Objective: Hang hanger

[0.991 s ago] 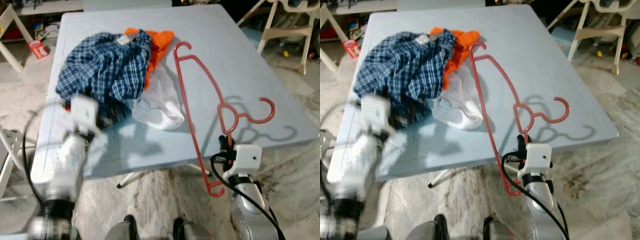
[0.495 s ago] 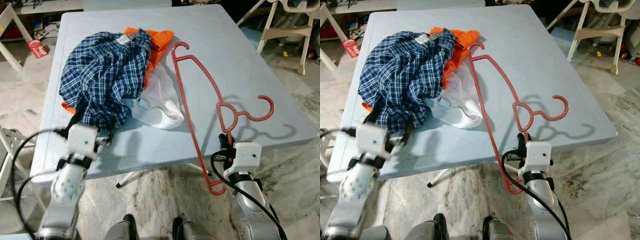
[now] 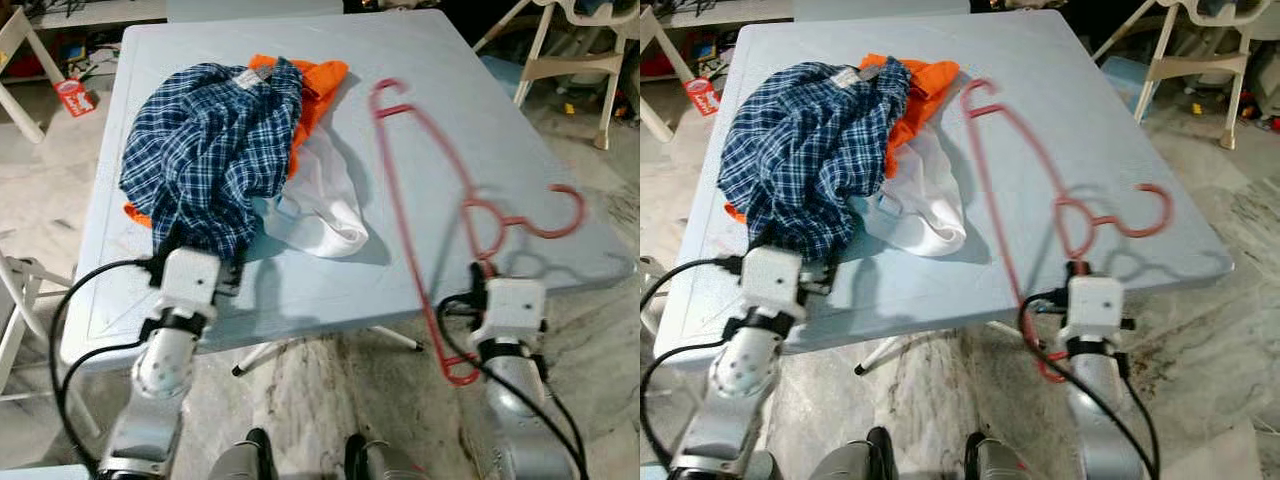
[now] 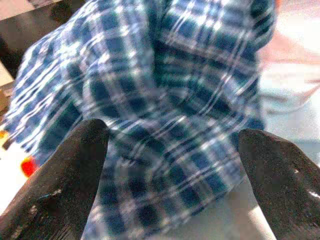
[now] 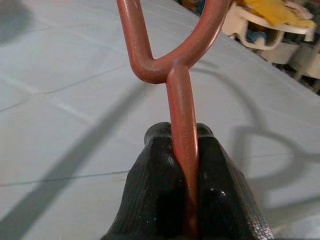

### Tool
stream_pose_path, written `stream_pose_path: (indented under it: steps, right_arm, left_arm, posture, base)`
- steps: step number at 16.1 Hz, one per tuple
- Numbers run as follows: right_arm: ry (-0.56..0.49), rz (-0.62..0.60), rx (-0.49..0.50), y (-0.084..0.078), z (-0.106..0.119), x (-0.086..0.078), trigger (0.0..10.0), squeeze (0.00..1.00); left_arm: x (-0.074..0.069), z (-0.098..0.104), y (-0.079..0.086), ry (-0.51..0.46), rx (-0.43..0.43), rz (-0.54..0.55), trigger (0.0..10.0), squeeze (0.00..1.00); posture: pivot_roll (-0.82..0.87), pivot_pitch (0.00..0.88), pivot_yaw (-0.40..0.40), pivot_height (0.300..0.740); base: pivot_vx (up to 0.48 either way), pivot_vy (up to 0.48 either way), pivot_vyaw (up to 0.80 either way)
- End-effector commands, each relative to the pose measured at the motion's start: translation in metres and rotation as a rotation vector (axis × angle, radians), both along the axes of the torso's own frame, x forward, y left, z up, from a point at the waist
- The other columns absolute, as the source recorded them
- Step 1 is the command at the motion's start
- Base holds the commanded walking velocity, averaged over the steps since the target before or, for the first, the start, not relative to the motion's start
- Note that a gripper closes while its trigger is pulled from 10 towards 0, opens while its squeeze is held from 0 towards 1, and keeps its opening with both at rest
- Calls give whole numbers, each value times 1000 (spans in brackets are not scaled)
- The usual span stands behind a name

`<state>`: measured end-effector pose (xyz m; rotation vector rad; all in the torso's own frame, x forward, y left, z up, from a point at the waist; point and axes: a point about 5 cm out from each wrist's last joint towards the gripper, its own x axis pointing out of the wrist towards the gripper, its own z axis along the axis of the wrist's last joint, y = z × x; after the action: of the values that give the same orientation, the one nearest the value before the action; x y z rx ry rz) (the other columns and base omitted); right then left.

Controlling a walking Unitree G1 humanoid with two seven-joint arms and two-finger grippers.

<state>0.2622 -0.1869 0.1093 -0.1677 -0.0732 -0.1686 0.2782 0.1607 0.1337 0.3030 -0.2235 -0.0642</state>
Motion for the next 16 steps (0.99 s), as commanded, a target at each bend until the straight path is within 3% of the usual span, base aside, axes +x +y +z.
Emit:
stream_pose_path:
  steps: [1,10,16]
  right_arm:
    - [0,-20,9,-3,2,-2,10000,0]
    - [-1,4,79,3,5,-2,10000,0]
    - [13,7,105,2,4,-3,10000,0]
  left_arm:
    - [0,1,-1,6,11,8,10000,0]
    - [4,-2,-7,34,21,20,10000,0]
    - [6,-3,-8,45,22,25,10000,0]
  posture:
    - [-92,217,5,740]
    - [-99,213,-1,740]
    - [-104,213,3,740]
  base:
    - [0,0,0]
    - [0,0,0]
    - [-274,0,0]
